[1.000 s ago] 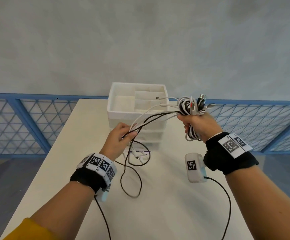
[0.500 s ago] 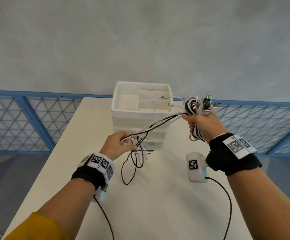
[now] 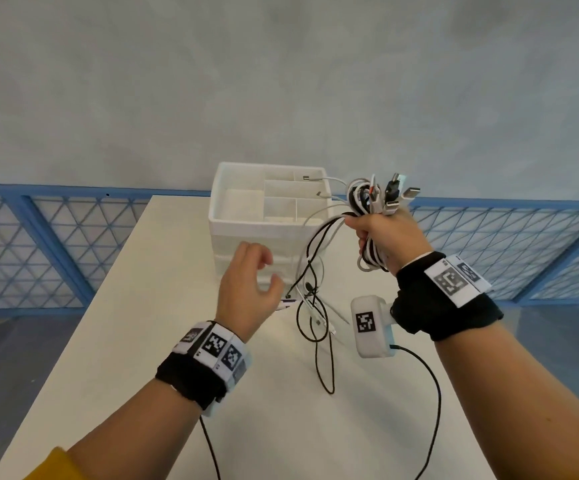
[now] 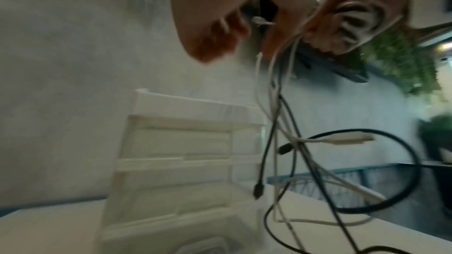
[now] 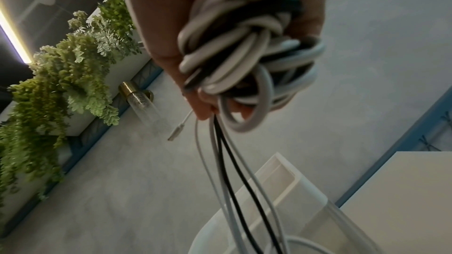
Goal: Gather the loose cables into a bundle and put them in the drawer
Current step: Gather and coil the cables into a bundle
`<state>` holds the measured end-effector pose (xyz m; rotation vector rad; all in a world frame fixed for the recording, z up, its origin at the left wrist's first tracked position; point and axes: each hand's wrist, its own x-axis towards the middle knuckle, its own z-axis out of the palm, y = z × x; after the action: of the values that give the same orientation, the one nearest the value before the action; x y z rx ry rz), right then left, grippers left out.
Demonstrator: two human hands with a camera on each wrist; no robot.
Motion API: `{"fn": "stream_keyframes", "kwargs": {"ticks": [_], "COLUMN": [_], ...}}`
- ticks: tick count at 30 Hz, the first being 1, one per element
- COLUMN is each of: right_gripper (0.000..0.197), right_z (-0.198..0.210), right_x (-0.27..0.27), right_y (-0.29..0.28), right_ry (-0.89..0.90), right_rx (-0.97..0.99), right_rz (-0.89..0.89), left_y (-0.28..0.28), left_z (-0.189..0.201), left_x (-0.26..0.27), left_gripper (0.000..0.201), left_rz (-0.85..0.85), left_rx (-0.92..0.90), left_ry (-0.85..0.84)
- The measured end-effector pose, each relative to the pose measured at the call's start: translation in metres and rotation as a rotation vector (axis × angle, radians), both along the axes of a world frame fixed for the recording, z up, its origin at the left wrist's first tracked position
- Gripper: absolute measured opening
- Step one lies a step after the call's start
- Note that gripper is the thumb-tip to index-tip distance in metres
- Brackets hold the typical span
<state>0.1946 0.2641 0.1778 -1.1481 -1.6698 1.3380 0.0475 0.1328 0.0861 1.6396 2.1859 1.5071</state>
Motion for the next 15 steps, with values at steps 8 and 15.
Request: {"fn": "stream_keyframes", "kwargs": {"ticks": [8, 15], "right_gripper": [0.026, 0.024], "right_z": [0.008, 0.016], "right_x": [-0.002, 0.023], "right_y": [-0.009, 0.008], "right_ry": [-0.008, 0.102], "right_rx": [0.027, 0.026], "right_rz": [0.038, -0.093], "left_y": [0.031, -0.004], "left_z": [-0.034, -0.088], "left_x": [0.029, -0.016], "left_gripper": [0.036, 0.038], "left_rz": [0.069, 0.008], "left_rx": [-0.633, -0.732], "left_ry": [-0.011, -0.148]}}
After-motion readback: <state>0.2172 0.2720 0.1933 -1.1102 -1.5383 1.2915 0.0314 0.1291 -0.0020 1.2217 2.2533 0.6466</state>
